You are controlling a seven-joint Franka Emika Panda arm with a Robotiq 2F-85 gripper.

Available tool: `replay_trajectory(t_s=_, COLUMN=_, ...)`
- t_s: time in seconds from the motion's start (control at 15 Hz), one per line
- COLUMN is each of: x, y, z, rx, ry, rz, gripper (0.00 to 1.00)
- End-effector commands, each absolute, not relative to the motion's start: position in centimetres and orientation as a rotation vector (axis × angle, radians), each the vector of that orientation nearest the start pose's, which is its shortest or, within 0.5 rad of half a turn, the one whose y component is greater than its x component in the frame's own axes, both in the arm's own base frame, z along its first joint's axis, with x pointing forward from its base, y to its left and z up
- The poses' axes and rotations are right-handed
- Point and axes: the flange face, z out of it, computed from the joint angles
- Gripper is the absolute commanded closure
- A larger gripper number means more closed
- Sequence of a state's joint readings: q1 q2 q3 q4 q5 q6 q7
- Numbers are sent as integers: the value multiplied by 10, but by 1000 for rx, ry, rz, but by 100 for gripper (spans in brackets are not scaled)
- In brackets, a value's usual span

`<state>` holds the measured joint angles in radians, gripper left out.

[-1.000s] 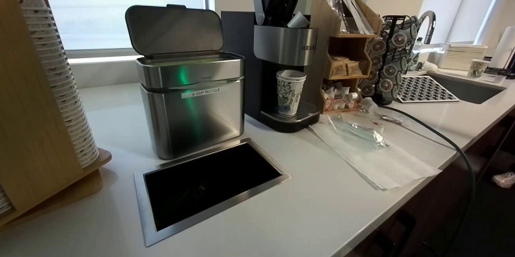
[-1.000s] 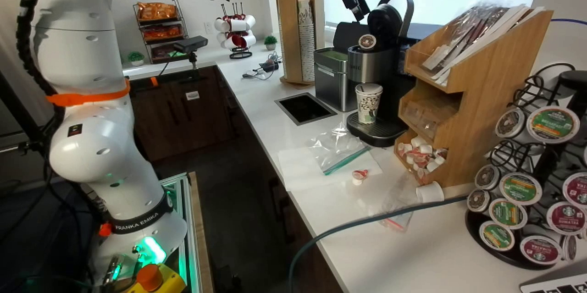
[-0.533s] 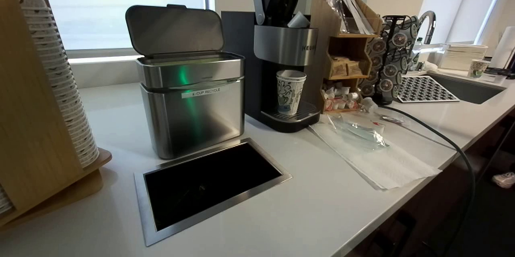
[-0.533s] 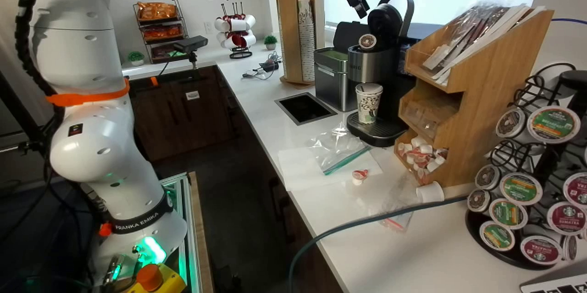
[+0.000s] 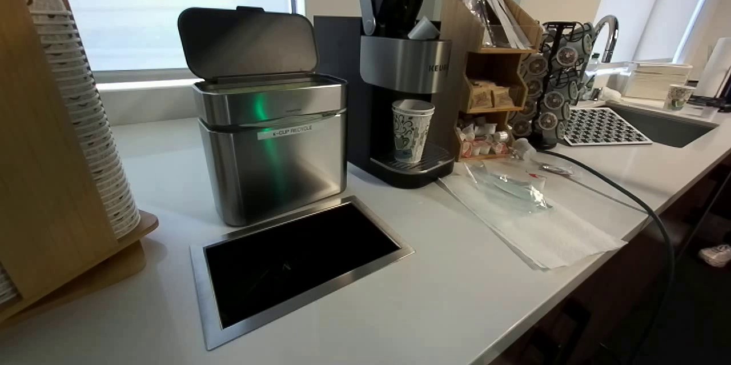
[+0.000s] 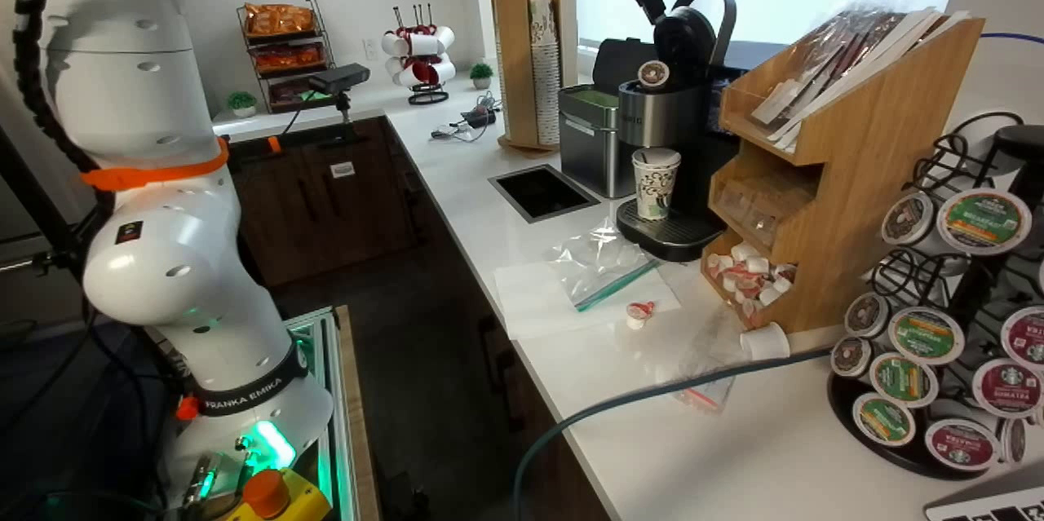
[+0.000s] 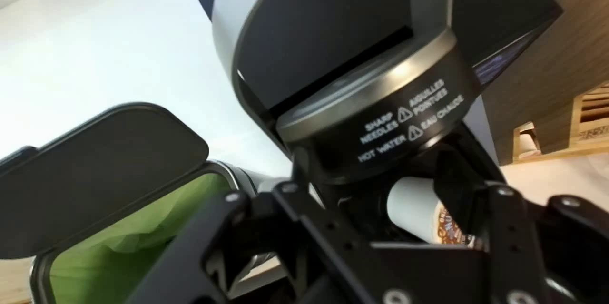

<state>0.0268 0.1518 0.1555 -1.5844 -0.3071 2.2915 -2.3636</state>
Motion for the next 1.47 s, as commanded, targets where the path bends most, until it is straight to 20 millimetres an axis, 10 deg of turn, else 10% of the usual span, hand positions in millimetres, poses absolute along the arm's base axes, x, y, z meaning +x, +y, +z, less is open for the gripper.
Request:
replay_trajectory(t_s=0.0, x=631, y=92, z=604, rx=480, ry=2517, rz=75, gripper=63)
replay_trajectory(t_s=0.33, x=618, y=89, z=615, rx=416, ry=2539, rz=102, gripper=99)
replay_trajectory(t_s=1.07, x=585, y=67, z=619, rx=305, ry=2599, rz=170, gripper=100)
replay_trajectory(t_s=1.4, x=586, y=100, z=593, rx=243, ry=2648, rz=106, gripper=100)
